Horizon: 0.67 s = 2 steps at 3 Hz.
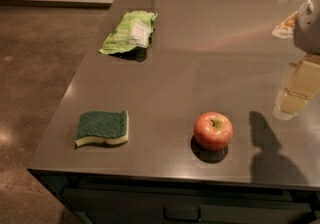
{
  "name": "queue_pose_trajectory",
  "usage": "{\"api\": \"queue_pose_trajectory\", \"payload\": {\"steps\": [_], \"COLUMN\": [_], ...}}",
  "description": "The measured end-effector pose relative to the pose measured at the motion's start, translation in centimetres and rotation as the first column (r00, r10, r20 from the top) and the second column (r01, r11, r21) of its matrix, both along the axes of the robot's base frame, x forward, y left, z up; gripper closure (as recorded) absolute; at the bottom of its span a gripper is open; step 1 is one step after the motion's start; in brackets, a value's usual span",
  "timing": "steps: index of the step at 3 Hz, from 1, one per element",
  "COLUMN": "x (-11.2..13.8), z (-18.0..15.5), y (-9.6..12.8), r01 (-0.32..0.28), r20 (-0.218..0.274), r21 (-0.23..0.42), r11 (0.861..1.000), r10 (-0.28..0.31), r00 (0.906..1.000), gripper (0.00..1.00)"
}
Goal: Move apple near green rice chip bag
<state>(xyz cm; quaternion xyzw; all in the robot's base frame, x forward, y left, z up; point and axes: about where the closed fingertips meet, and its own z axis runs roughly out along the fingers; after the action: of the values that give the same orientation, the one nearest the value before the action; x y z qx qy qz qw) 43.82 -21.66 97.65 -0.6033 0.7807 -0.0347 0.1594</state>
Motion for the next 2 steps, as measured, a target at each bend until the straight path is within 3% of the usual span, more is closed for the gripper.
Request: {"api": "queue_pose_trajectory", "payload": {"steps": [2], "x": [-0.57], "z": [-0.82], "y": [0.88], "r01": [-0.003], "r20": [-0.015], "r21": [0.039], "r11": [0.999], "r10": [0.003], "r00": [0.9999], "gripper": [0.00]}}
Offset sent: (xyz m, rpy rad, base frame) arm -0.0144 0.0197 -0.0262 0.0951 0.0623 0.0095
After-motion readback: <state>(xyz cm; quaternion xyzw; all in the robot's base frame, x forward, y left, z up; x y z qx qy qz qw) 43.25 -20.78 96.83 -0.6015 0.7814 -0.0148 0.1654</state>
